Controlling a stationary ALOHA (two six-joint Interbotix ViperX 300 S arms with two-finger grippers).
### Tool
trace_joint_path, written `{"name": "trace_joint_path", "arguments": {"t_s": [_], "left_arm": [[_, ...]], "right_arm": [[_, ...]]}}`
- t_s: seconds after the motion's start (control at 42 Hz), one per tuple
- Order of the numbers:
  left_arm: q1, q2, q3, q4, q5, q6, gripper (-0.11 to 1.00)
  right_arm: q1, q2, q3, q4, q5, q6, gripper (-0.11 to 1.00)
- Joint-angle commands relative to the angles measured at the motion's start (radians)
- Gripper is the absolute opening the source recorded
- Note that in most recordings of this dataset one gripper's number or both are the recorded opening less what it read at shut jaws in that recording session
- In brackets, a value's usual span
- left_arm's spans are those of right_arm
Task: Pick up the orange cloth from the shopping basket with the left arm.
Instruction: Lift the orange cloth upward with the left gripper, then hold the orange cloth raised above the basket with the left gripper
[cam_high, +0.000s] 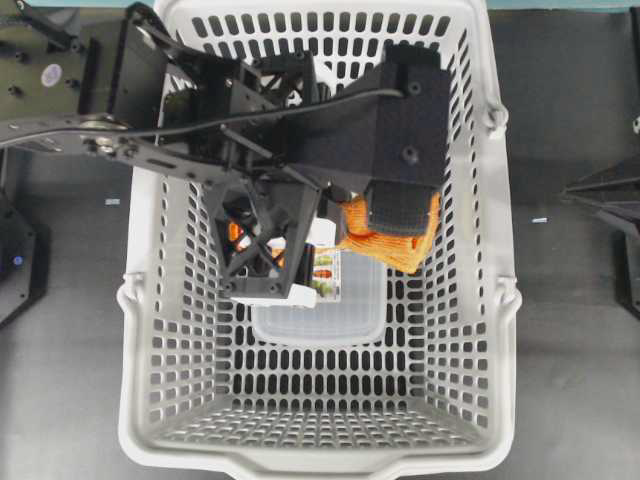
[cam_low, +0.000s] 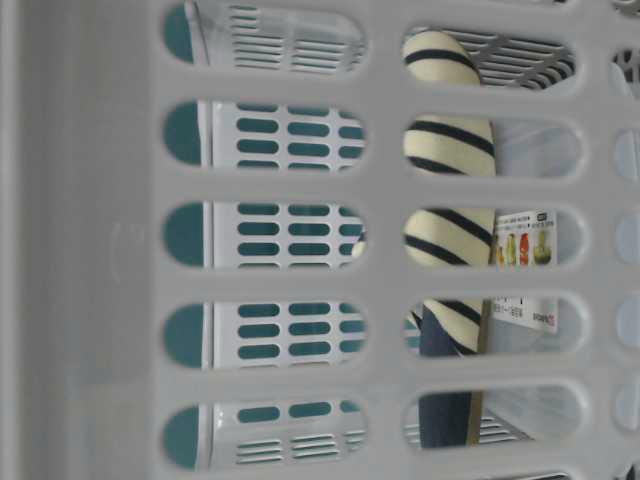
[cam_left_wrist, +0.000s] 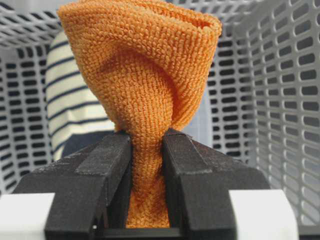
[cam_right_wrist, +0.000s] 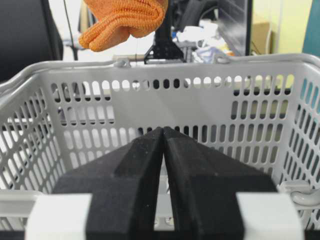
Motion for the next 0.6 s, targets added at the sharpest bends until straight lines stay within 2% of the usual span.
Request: {"name": "trace_joint_path", "arguments": {"t_s": [0.0, 0.429, 0.572], "left_arm": [[-0.002, -0.017, -0.018, 0.003, -0.003, -0.006, 0.16], [-0.002, -0.009, -0.006, 0.003, 0.003, -0.018, 0.16], [-0.002, -0.006, -0.003, 0.003, 0.003, -0.041, 0.16]], "right_arm": [[0.000, 0.005, -0.008, 0.003, -0.005, 0.000, 0.00], [0.000, 0.005, -0.002, 0.005, -0.005, 0.002, 0.00], [0.000, 0.003, -0.003, 0.005, -0.005, 0.002, 0.00]]}}
